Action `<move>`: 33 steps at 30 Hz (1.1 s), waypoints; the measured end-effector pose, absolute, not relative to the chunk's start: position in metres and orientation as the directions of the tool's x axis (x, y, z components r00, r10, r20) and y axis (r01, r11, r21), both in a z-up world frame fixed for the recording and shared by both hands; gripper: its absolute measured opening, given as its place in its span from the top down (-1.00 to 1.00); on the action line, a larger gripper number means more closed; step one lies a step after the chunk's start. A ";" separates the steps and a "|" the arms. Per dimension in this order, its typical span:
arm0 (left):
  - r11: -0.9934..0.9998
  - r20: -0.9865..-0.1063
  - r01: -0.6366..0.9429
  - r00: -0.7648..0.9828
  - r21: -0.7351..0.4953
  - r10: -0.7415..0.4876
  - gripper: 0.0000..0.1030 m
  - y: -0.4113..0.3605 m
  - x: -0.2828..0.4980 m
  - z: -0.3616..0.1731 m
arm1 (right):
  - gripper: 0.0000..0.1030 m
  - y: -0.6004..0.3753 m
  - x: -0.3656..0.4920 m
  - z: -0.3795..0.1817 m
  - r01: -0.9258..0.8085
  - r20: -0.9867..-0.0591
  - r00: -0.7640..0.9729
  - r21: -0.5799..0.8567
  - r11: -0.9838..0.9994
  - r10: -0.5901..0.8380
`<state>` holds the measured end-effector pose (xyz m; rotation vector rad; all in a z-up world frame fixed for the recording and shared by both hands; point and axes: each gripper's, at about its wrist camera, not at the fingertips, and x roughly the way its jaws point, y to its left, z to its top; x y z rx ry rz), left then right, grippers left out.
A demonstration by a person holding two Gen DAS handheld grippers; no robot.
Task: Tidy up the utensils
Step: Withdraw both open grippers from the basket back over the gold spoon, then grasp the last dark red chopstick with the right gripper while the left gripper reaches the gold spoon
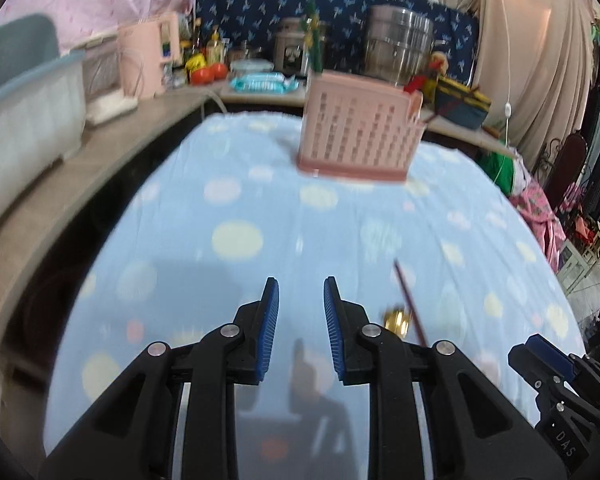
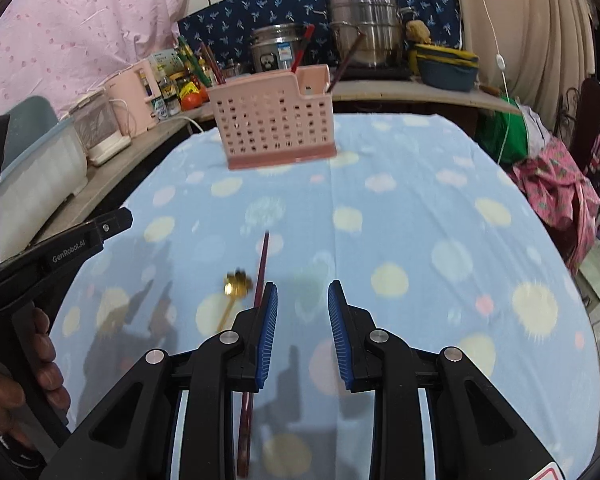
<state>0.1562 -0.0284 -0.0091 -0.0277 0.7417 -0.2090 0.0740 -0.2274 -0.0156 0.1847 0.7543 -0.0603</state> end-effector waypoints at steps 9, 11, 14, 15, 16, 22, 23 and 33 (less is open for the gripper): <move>0.984 -0.721 0.164 0.674 -0.065 -0.160 0.57 -0.021 0.128 -0.035 | 0.48 -0.208 0.046 -0.041 0.110 -0.710 0.704 0.144 0.984 0.025; 0.985 -0.722 0.162 0.674 -0.059 -0.155 0.57 -0.021 0.123 -0.038 | 0.48 -0.207 0.042 -0.043 0.105 -0.712 0.702 0.149 0.983 0.033; 0.986 -0.723 0.153 0.675 -0.060 -0.149 0.57 -0.020 0.118 -0.040 | 0.48 -0.206 0.036 -0.050 0.095 -0.723 0.690 0.157 0.983 0.048; 0.987 -0.723 0.150 0.675 -0.060 -0.146 0.57 -0.020 0.117 -0.040 | 0.48 -0.204 0.035 -0.051 0.091 -0.726 0.686 0.158 0.983 0.053; 0.987 -0.723 0.148 0.676 -0.059 -0.144 0.57 -0.019 0.117 -0.040 | 0.48 -0.203 0.033 -0.054 0.084 -0.730 0.680 0.157 0.984 0.058; 0.988 -0.726 0.144 0.673 -0.060 -0.142 0.57 -0.018 0.113 -0.042 | 0.55 -0.194 0.029 -0.061 0.055 -0.745 0.661 0.164 0.985 0.087; 0.988 -0.726 0.145 0.673 -0.060 -0.143 0.57 -0.018 0.112 -0.042 | 0.57 -0.193 0.030 -0.061 0.053 -0.744 0.662 0.164 0.985 0.088; 0.984 -0.728 0.170 0.668 -0.053 -0.155 0.57 -0.026 0.106 -0.041 | 0.78 -0.187 0.050 -0.072 0.037 -0.751 0.653 0.165 0.986 0.101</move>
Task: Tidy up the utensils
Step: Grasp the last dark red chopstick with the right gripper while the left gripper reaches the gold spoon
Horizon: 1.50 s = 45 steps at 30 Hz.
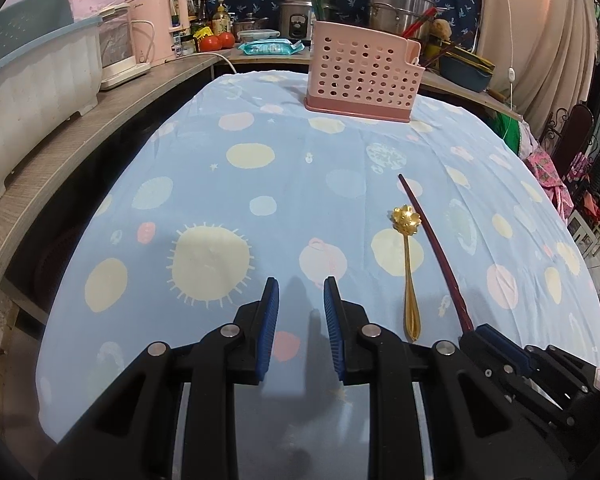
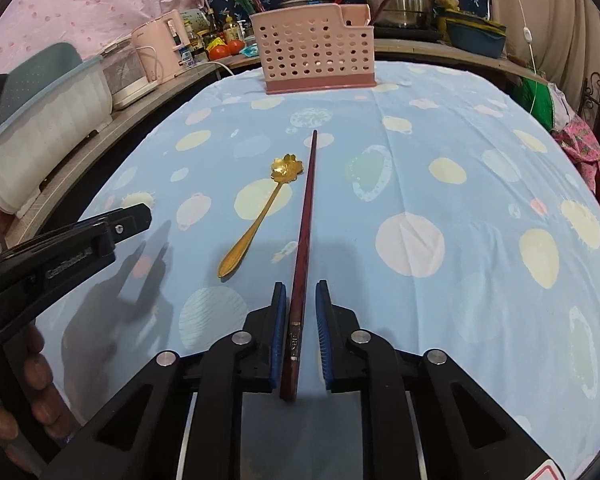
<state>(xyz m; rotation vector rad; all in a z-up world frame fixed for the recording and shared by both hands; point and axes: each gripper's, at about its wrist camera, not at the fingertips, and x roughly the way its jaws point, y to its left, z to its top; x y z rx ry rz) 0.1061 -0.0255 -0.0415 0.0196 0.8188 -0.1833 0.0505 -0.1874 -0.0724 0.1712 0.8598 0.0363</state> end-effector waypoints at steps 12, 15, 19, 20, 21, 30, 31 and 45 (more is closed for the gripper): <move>0.978 -0.733 0.201 0.656 -0.057 -0.177 0.55 -0.036 0.103 -0.042 | 0.87 -0.208 0.044 -0.070 0.097 -0.744 0.663 0.196 0.976 0.084; 0.975 -0.735 0.216 0.651 -0.058 -0.188 0.53 -0.042 0.101 -0.043 | 0.87 -0.218 0.040 -0.068 0.125 -0.739 0.670 0.201 0.972 0.067; 0.969 -0.736 0.239 0.644 -0.067 -0.210 0.33 -0.051 0.098 -0.044 | 0.87 -0.227 0.034 -0.067 0.150 -0.734 0.678 0.194 0.969 0.043; 0.967 -0.736 0.246 0.642 -0.067 -0.214 0.33 -0.053 0.097 -0.044 | 0.87 -0.229 0.032 -0.066 0.155 -0.732 0.680 0.194 0.969 0.038; 0.965 -0.736 0.253 0.641 -0.066 -0.218 0.33 -0.056 0.097 -0.044 | 0.87 -0.231 0.031 -0.066 0.160 -0.731 0.682 0.194 0.968 0.034; 0.953 -0.770 0.279 0.582 -0.114 -0.262 0.34 -0.072 0.100 -0.060 | 0.87 -0.241 0.022 -0.067 0.178 -0.727 0.686 0.209 0.962 0.031; 0.952 -0.775 0.280 0.572 -0.124 -0.269 0.34 -0.073 0.101 -0.063 | 0.87 -0.242 0.021 -0.067 0.178 -0.727 0.686 0.210 0.961 0.032; 0.949 -0.784 0.292 0.559 -0.117 -0.269 0.71 -0.083 0.106 -0.071 | 0.87 -0.242 0.014 -0.071 0.211 -0.739 0.673 0.230 0.950 0.029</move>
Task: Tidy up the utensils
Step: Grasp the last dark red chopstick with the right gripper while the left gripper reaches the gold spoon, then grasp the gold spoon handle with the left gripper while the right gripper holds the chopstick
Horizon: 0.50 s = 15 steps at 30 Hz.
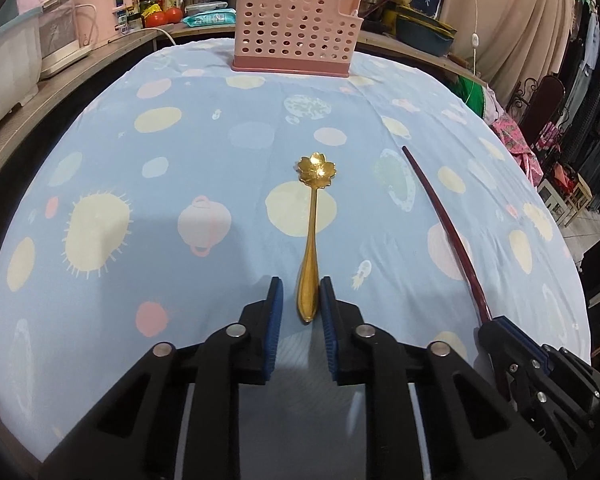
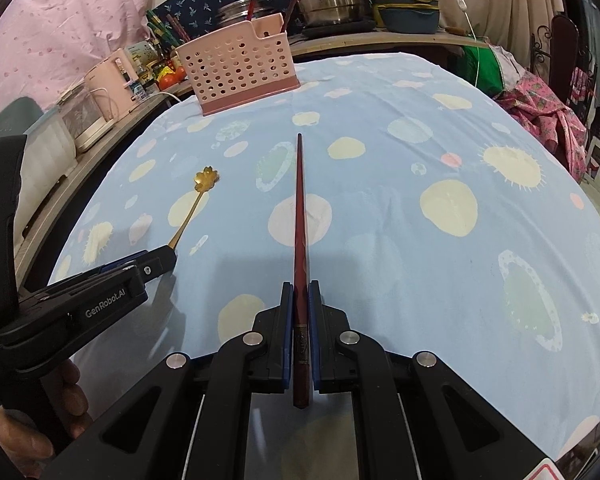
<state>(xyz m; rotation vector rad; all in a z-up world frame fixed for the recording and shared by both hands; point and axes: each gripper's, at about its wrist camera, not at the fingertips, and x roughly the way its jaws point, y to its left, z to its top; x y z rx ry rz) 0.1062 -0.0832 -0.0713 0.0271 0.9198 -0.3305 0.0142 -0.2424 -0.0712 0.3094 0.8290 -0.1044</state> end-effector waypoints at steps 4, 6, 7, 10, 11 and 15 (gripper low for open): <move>0.950 -0.788 0.298 0.562 -0.092 -0.253 0.79 -0.090 0.106 -0.072 | 0.87 -0.250 0.010 -0.073 0.228 -0.739 0.673 0.249 0.941 0.032; 0.951 -0.790 0.298 0.562 -0.085 -0.247 0.80 -0.091 0.105 -0.071 | 0.87 -0.254 0.009 -0.073 0.234 -0.737 0.675 0.260 0.937 0.036; 0.951 -0.791 0.299 0.561 -0.082 -0.245 0.80 -0.092 0.104 -0.071 | 0.87 -0.254 0.008 -0.073 0.235 -0.735 0.677 0.263 0.936 0.037; 0.952 -0.794 0.296 0.559 -0.079 -0.239 0.80 -0.092 0.104 -0.069 | 0.87 -0.256 0.007 -0.071 0.235 -0.730 0.682 0.269 0.934 0.039; 0.953 -0.794 0.295 0.559 -0.076 -0.237 0.80 -0.092 0.104 -0.069 | 0.87 -0.256 0.007 -0.071 0.235 -0.729 0.683 0.270 0.934 0.040; 0.955 -0.799 0.290 0.558 -0.064 -0.224 0.80 -0.091 0.104 -0.069 | 0.87 -0.255 0.010 -0.068 0.238 -0.726 0.686 0.281 0.930 0.043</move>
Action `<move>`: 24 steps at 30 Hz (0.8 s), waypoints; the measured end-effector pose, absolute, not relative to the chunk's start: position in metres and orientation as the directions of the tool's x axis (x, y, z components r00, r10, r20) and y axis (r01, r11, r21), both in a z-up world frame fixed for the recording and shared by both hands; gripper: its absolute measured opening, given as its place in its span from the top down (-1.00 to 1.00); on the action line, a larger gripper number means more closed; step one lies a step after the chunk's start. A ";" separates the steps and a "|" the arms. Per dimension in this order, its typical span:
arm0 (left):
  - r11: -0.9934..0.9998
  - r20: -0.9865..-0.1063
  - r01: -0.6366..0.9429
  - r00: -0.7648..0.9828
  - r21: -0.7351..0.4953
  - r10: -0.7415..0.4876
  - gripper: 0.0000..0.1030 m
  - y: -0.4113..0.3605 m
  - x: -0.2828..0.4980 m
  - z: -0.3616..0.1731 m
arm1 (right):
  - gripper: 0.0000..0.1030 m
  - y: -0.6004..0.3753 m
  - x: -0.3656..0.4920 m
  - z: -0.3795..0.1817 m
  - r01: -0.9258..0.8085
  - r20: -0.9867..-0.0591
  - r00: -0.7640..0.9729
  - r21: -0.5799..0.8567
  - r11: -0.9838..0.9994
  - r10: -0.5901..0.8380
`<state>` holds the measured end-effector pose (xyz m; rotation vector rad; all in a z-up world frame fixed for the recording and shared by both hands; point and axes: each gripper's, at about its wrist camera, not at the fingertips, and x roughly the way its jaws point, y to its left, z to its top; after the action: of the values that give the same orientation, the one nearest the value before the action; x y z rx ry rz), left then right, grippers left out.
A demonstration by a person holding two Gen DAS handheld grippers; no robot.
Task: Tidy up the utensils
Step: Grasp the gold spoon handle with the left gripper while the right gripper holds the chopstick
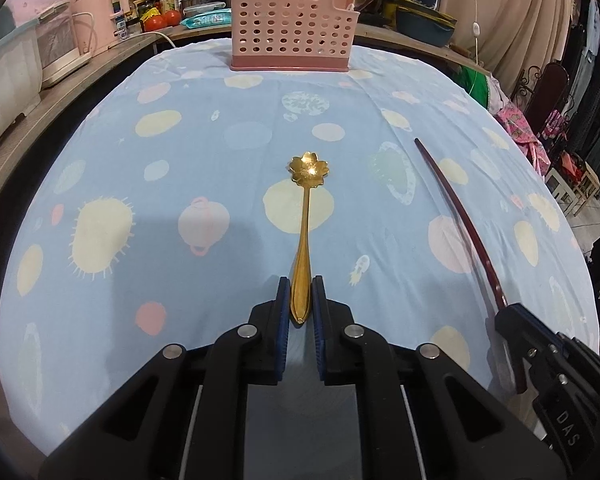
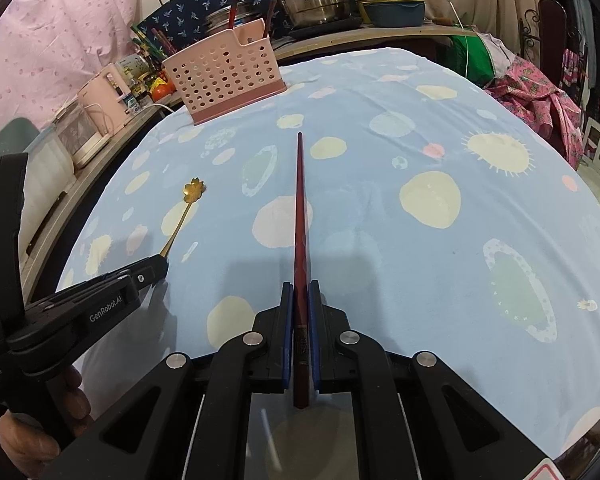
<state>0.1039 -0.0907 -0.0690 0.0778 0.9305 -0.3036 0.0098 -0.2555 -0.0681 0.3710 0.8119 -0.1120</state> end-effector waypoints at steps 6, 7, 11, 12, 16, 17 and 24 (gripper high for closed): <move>0.955 -0.801 0.290 0.559 -0.055 -0.216 0.80 -0.090 0.102 -0.067 | 0.87 -0.251 0.007 -0.060 0.231 -0.714 0.700 0.263 0.937 0.027; 0.956 -0.800 0.289 0.560 -0.057 -0.217 0.80 -0.089 0.102 -0.067 | 0.87 -0.251 0.006 -0.059 0.232 -0.713 0.701 0.262 0.937 0.026; 0.957 -0.791 0.283 0.568 -0.069 -0.225 0.80 -0.086 0.100 -0.064 | 0.87 -0.252 0.003 -0.059 0.232 -0.713 0.701 0.261 0.937 0.025; 0.957 -0.788 0.280 0.571 -0.074 -0.228 0.80 -0.085 0.100 -0.063 | 0.87 -0.252 0.003 -0.059 0.228 -0.713 0.701 0.259 0.938 0.026; 0.959 -0.778 0.272 0.584 -0.084 -0.234 0.80 -0.080 0.099 -0.057 | 0.87 -0.251 0.003 -0.058 0.217 -0.712 0.701 0.257 0.942 0.033; 0.959 -0.775 0.270 0.586 -0.088 -0.236 0.80 -0.079 0.100 -0.055 | 0.87 -0.251 0.003 -0.058 0.214 -0.713 0.701 0.254 0.943 0.033; 0.958 -0.752 0.260 0.605 -0.123 -0.261 0.80 -0.067 0.099 -0.037 | 0.87 -0.254 0.008 -0.048 0.195 -0.706 0.707 0.259 0.946 0.047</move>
<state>0.0993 -0.0667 -0.0367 -0.0011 0.8698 -0.3016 0.0076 -0.2540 -0.0478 0.3284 0.7854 -0.0837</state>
